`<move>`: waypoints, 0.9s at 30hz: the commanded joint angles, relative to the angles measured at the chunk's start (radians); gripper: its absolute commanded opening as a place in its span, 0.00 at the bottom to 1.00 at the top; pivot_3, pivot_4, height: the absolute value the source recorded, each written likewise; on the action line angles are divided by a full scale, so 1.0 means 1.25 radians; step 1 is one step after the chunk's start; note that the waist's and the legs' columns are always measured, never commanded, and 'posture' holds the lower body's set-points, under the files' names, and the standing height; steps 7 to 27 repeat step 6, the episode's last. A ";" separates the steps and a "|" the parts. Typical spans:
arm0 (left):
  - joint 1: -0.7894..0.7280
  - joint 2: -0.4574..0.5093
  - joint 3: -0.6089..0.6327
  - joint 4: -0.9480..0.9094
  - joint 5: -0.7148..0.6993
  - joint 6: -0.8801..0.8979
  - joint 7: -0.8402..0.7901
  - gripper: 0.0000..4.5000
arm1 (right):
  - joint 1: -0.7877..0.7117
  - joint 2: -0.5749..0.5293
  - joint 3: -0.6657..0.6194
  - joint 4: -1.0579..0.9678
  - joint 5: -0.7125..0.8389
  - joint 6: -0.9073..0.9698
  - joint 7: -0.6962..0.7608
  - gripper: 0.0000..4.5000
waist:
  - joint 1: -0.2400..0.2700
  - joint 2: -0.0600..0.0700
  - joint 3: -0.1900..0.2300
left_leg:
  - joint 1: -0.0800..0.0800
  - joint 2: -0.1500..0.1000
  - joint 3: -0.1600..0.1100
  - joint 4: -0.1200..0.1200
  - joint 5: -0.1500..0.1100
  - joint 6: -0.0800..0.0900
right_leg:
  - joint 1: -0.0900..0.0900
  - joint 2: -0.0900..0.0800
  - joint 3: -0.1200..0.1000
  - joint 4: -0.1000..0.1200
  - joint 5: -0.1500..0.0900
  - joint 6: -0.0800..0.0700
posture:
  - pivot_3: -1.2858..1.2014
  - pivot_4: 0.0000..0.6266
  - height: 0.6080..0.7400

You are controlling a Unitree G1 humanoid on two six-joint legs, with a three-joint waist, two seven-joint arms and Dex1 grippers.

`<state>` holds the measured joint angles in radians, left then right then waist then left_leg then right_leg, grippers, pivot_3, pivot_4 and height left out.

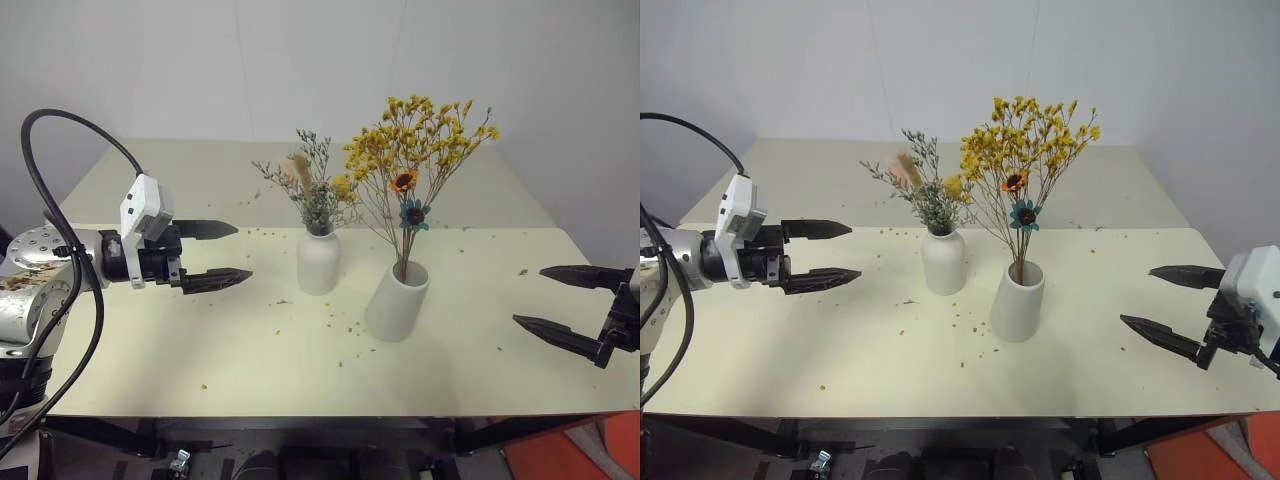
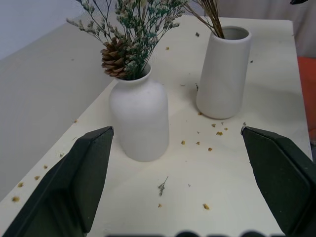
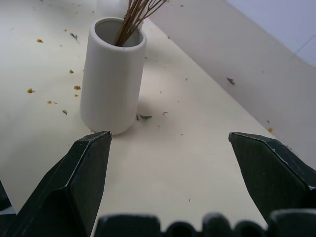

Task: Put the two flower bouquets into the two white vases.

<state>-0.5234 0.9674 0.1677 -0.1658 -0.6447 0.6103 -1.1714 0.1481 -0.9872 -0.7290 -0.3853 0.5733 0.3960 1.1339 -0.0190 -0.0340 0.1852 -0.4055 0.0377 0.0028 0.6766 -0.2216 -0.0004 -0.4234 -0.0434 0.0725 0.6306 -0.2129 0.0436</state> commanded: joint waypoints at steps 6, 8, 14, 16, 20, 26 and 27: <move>0.023 0.009 0.037 -0.041 -0.010 -0.009 0.005 1.00 | -0.029 -0.013 -0.008 0.004 0.000 -0.013 -0.012 1.00 | 0.000 0.000 0.000 | 0.000 0.000 0.000 0.000 0.000 0.000 | 0.000 0.000 0.000 0.000 0.000 0.000 | 0.52 0.24 1.00; 0.023 0.009 0.037 -0.041 -0.010 -0.009 0.005 1.00 | -0.029 -0.013 -0.008 0.004 0.000 -0.013 -0.012 1.00 | 0.000 0.000 0.000 | 0.000 0.000 0.000 0.000 0.000 0.000 | 0.000 0.000 0.000 0.000 0.000 0.000 | 0.52 0.24 1.00; 0.023 0.009 0.037 -0.041 -0.010 -0.009 0.005 1.00 | -0.029 -0.013 -0.008 0.004 0.000 -0.013 -0.012 1.00 | 0.000 0.000 0.000 | 0.000 0.000 0.000 0.000 0.000 0.000 | 0.000 0.000 0.000 0.000 0.000 0.000 | 0.52 0.24 1.00; 0.023 0.009 0.037 -0.041 -0.010 -0.009 0.005 1.00 | -0.029 -0.013 -0.008 0.004 0.000 -0.013 -0.012 1.00 | 0.000 0.000 0.000 | 0.000 0.000 0.000 0.000 0.000 0.000 | 0.000 0.000 0.000 0.000 0.000 0.000 | 0.52 0.24 1.00; 0.023 0.009 0.037 -0.041 -0.010 -0.009 0.005 1.00 | -0.029 -0.013 -0.008 0.004 0.000 -0.013 -0.012 1.00 | 0.000 0.000 0.000 | 0.000 0.000 0.000 0.000 0.000 0.000 | 0.000 0.000 0.000 0.000 0.000 0.000 | 0.52 0.24 1.00; 0.023 0.009 0.037 -0.041 -0.010 -0.009 0.005 1.00 | -0.029 -0.013 -0.008 0.004 0.000 -0.013 -0.012 1.00 | 0.000 0.000 0.000 | 0.000 0.000 0.000 0.000 0.000 0.000 | 0.000 0.000 0.000 0.000 0.000 0.000 | 0.52 0.24 1.00; 0.023 0.009 0.037 -0.041 -0.010 -0.009 0.005 1.00 | -0.029 -0.013 -0.008 0.004 0.000 -0.013 -0.012 1.00 | 0.000 0.000 0.000 | 0.000 0.000 0.000 0.000 0.000 0.000 | 0.000 0.000 0.000 0.000 0.000 0.000 | 0.52 0.24 1.00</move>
